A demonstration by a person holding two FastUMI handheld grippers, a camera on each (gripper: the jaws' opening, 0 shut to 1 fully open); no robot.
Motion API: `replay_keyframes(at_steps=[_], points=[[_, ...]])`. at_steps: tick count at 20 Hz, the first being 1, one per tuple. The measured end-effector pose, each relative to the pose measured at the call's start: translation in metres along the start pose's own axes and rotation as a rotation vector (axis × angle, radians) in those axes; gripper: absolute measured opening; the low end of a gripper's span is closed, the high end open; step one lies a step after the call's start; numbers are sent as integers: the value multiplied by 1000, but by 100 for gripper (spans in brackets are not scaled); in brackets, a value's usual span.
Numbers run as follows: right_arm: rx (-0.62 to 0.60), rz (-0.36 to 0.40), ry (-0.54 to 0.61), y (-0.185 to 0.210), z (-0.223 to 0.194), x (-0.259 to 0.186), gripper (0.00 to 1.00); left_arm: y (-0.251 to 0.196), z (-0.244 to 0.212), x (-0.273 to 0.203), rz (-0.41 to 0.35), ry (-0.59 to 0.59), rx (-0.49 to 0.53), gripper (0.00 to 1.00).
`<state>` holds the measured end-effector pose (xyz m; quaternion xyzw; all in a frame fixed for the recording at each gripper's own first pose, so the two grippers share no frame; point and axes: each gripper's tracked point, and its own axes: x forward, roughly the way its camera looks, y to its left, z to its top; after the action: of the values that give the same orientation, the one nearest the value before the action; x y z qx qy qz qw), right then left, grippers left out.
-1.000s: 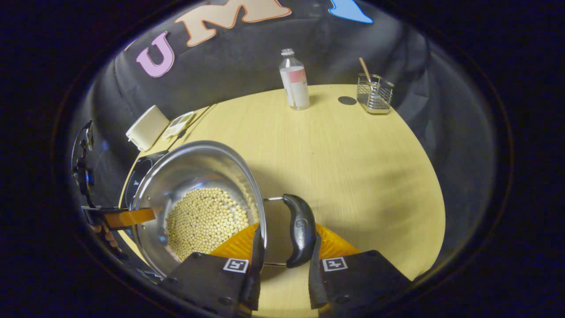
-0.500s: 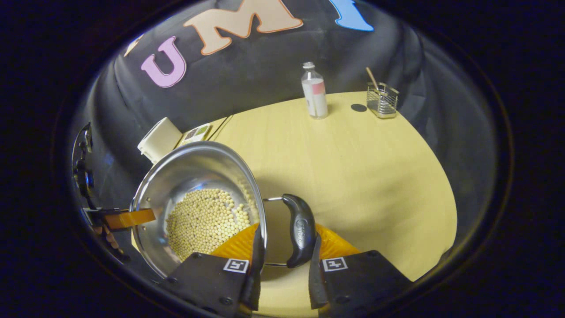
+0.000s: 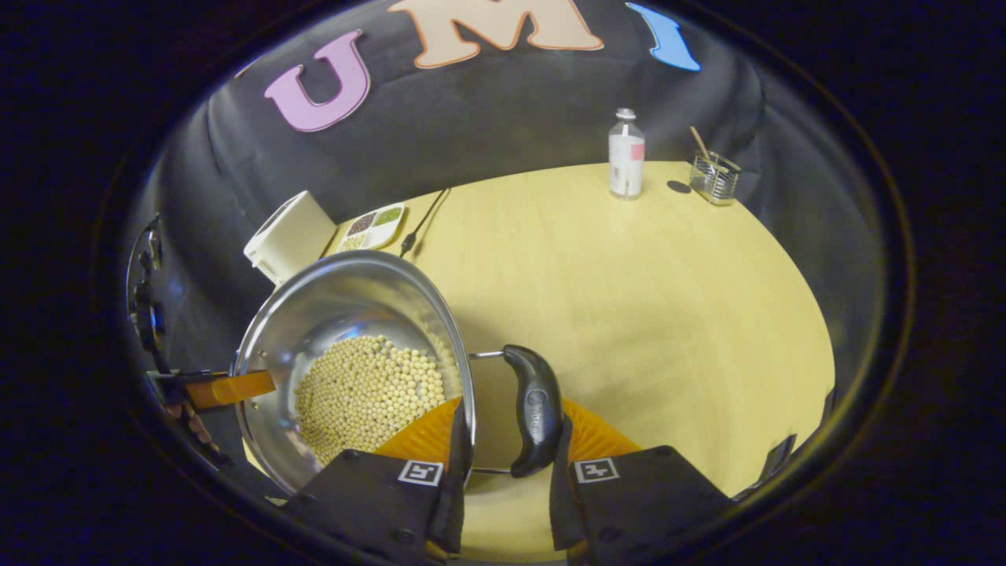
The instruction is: First push the handle of the pot to place it horizontally, then grasp the pot with both hands and set it on the induction cooktop.
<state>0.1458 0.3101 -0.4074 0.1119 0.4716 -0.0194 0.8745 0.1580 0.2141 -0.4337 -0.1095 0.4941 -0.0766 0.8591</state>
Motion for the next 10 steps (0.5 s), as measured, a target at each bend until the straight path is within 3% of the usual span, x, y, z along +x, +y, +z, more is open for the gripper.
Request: replay_keyframes(at_steps=[3, 6, 10], points=[[2, -10, 14, 32, -3, 9, 41, 33, 8, 1, -2, -6, 2, 56], [2, -21, 32, 53, -7, 16, 51, 56, 14, 8, -6, -9, 18, 56], [-1, -20, 53, 71, -9, 28, 46, 74, 16, 13, -2, -8, 16, 54]])
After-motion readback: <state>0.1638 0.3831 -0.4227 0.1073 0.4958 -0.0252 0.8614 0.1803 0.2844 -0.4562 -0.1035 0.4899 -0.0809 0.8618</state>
